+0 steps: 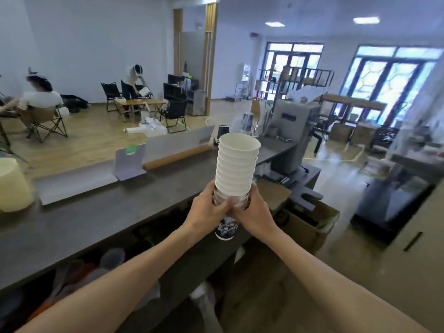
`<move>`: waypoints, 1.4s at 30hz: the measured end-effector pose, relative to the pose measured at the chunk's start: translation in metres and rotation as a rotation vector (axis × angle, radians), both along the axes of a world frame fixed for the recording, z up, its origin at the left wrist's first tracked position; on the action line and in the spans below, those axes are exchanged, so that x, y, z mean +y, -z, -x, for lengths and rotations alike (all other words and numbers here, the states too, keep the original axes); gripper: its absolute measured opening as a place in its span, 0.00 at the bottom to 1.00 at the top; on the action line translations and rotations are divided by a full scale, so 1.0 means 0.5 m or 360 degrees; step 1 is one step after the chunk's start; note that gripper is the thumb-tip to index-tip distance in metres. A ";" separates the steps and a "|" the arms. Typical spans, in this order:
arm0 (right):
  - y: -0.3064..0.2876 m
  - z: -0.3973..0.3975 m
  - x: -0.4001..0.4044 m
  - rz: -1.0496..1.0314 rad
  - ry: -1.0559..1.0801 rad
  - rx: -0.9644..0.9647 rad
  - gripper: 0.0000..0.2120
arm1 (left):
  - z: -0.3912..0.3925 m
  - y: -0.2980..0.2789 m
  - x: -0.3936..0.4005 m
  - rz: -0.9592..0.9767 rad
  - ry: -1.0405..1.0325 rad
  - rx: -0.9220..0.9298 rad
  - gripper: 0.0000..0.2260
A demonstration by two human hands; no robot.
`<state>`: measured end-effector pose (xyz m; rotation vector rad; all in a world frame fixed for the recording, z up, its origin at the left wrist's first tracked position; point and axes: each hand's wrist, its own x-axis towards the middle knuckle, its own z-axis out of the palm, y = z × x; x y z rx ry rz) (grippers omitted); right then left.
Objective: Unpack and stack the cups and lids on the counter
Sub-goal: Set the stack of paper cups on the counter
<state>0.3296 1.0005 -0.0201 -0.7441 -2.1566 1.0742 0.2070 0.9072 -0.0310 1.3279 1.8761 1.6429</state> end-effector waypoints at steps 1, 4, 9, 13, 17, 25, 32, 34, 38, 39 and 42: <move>-0.009 0.003 0.039 -0.0010 0.0034 0.0002 0.35 | 0.006 -0.009 0.045 -0.0003 0.0042 -0.0009 0.29; -0.041 0.009 0.147 -0.0030 0.0151 0.0019 0.40 | 0.025 -0.044 0.170 -0.0017 0.0165 0.0023 0.28; -0.087 0.007 0.334 -0.0047 0.0306 0.0069 0.39 | 0.045 -0.092 0.382 -0.0044 0.0355 0.0018 0.29; -0.095 0.001 0.504 -0.0022 0.0394 0.0067 0.47 | 0.046 -0.116 0.548 -0.0034 0.0424 0.0046 0.27; -0.084 0.003 0.673 0.0013 0.0399 0.0112 0.48 | 0.051 -0.115 0.721 -0.0012 0.0426 0.0087 0.25; -0.095 0.058 1.062 0.0022 0.0164 0.0086 0.45 | 0.094 -0.124 1.075 0.0077 0.0226 0.0096 0.31; -0.120 0.159 1.314 0.0040 -0.0026 0.0049 0.45 | 0.174 -0.141 1.289 0.0083 0.0034 0.0093 0.35; -0.119 0.197 1.376 0.0041 -0.0073 0.0039 0.46 | 0.208 -0.134 1.345 0.0067 -0.0016 0.0073 0.37; -0.104 0.278 1.491 0.0045 -0.0126 -0.0006 0.43 | 0.280 -0.110 1.451 0.0070 -0.0085 0.0051 0.37; -0.097 0.300 1.519 0.0032 -0.0129 -0.0004 0.43 | 0.300 -0.102 1.478 0.0069 -0.0102 0.0036 0.36; -0.081 0.371 1.602 0.0019 -0.0148 -0.0054 0.42 | 0.355 -0.089 1.550 0.0104 -0.0157 -0.0009 0.35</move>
